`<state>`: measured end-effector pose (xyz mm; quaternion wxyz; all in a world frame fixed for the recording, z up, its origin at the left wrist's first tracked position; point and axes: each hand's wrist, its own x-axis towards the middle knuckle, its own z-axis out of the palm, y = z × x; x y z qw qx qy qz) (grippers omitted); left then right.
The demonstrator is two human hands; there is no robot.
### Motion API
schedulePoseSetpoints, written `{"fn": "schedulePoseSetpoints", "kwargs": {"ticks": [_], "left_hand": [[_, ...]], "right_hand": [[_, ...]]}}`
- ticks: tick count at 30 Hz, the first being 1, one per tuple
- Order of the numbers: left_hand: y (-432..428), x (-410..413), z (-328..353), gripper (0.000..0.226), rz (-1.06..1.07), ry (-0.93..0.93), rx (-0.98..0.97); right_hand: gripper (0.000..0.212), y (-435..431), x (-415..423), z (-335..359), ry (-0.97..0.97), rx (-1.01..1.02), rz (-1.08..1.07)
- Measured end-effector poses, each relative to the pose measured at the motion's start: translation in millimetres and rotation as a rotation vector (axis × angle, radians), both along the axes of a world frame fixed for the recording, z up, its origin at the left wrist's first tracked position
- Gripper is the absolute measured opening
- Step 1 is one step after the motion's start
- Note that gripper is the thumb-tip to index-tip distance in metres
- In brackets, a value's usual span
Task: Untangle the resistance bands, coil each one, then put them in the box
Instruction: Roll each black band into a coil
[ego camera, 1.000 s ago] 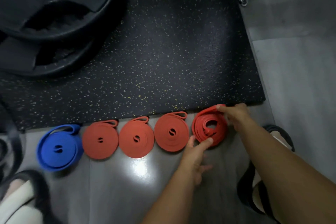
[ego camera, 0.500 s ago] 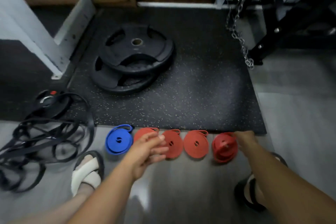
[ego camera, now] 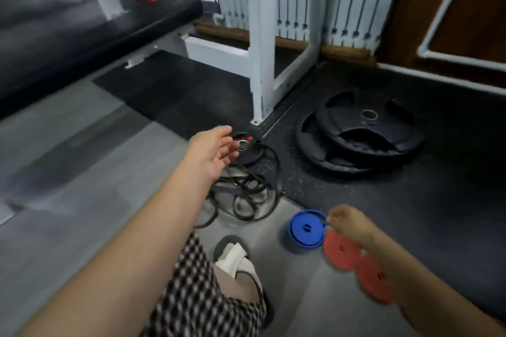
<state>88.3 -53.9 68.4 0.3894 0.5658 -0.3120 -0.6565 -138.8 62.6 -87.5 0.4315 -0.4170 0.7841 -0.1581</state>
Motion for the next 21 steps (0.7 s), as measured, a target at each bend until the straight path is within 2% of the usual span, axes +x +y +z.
{"fn": "schedulePoseSetpoints", "kwargs": {"ticks": [2,5,9,12,16,19,21], "left_hand": [[-4,3,-10,0.017,-0.034,0.004,0.067],[-28,16,-16,0.017,-0.015,-0.002,0.046],[-50,36,-34,0.008,-0.003,-0.201,-0.078],[-53,49,-53,0.024,-0.036,-0.355,-0.081],[-56,65,-66,0.025,-0.073,-0.453,-0.083],[-56,69,-72,0.026,-0.145,-0.497,-0.080],[-58,69,-73,0.024,-0.172,-0.503,-0.080]], "right_hand": [[0.016,-25,31,-15,-0.009,0.004,0.079],[0.038,-63,62,-49,0.023,0.030,0.208],[0.051,-124,98,-91,0.076,0.036,0.372],[0.057,-168,121,-128,0.120,-0.016,0.459],[0.069,-207,129,-172,0.200,0.092,0.550],[0.069,-215,127,-194,0.250,0.164,0.534],[0.054,-207,127,-195,0.337,0.161,0.555]]}}
